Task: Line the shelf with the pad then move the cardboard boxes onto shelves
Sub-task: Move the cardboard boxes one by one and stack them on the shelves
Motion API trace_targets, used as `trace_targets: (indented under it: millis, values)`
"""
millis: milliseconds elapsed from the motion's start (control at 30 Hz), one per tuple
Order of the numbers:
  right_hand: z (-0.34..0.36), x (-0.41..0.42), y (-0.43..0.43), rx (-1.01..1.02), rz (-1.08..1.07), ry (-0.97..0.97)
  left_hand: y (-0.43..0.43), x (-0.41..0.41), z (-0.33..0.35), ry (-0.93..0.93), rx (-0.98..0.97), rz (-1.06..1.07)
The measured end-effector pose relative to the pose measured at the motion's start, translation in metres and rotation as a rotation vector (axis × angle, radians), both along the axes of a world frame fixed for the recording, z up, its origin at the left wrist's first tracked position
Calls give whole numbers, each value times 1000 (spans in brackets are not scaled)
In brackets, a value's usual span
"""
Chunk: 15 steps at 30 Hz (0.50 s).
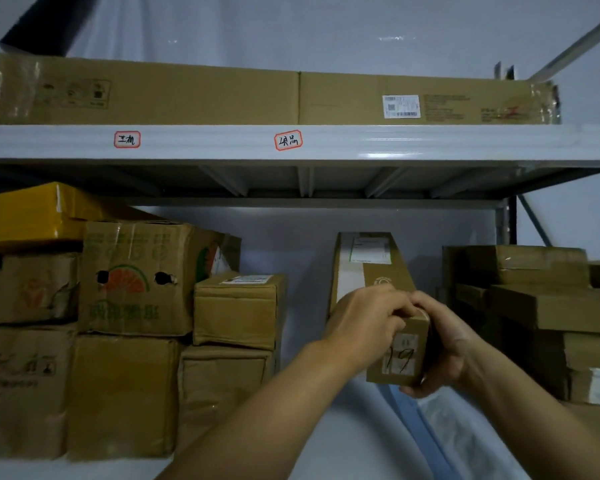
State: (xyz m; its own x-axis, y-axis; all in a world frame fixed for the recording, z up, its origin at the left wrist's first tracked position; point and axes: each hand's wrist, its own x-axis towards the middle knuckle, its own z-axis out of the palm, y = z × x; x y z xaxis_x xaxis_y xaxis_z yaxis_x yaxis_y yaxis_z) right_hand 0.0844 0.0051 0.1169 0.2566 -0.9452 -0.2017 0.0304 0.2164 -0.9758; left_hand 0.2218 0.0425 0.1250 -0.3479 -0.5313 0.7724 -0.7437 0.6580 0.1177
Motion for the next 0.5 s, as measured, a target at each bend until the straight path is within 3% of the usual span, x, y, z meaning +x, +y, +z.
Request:
trace_targets:
  millis: [67,167,233,333,500]
  values:
    - [-8,5,1,29,-17,-37,3,14,-5,244,-27,58]
    - [-13,14,2,68,-30,-67,3,64,-11,644,-130,440]
    - [-13,23,1,92,-23,-66,6,98,-13,836,-64,689]
    - [-9,35,-4,96,-12,-43,14,122,-13,949,2,838]
    - [-6,42,-18,103,-10,-9,9,123,-6,1012,44,861]
